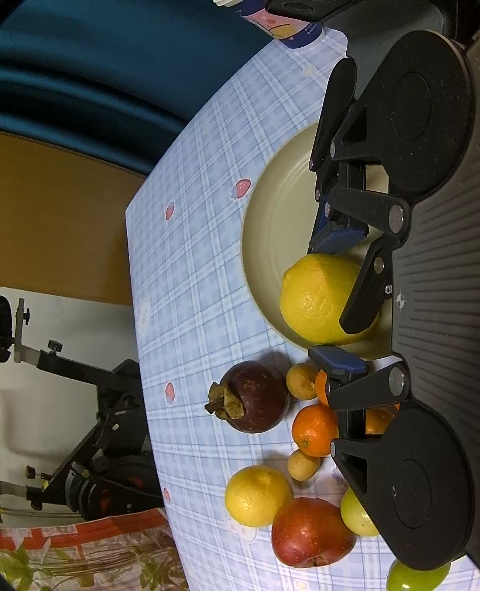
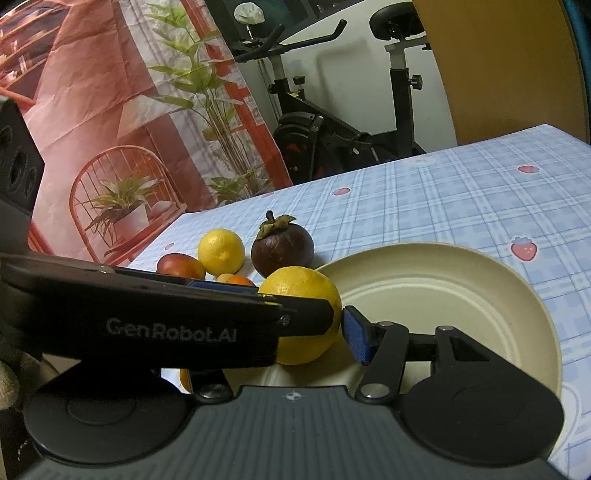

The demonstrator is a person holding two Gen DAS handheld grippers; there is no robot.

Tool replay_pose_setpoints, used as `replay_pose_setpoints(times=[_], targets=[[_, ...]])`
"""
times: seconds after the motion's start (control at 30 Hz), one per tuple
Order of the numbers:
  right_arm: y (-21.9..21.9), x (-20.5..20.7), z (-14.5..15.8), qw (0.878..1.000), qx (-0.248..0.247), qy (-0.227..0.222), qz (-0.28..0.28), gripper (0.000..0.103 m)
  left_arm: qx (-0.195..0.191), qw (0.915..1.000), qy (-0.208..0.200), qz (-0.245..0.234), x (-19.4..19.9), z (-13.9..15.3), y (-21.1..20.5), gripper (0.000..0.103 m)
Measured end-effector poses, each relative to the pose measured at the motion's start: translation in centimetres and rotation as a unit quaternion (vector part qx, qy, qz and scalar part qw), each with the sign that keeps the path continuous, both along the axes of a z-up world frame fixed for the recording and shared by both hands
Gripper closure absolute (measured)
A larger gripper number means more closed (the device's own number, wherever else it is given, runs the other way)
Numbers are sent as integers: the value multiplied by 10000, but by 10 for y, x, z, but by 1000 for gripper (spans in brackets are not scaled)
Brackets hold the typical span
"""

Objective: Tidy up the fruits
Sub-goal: 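Carry the lemon onto the beige plate and open the right tool, then grasp the dull brownish orange with the right tool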

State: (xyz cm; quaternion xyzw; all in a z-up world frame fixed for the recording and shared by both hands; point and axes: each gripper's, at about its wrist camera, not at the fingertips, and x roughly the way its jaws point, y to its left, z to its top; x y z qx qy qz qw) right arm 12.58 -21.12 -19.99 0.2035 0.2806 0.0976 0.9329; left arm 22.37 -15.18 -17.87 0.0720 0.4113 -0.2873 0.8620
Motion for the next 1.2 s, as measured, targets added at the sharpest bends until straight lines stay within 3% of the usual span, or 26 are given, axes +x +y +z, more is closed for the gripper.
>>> replay_pose_setpoints(times=[0.23, 0.57, 0.87, 1.2], targets=[[2, 0, 1, 9995, -294, -58, -67, 41, 102, 9998, -154, 112, 0, 5, 2, 47], [0, -3, -1, 9988, -448, -53, -194, 39, -249, 9976, -424, 491, -11, 26, 27, 46], [10, -9, 4, 9965, -786, -207, -169, 39, -513, 9919, -528, 1037, -28, 45, 81, 46], [36, -23, 24, 9916, -1146, -574, 176, 39, -704, 9844, -293, 1583, -44, 37, 134, 47]])
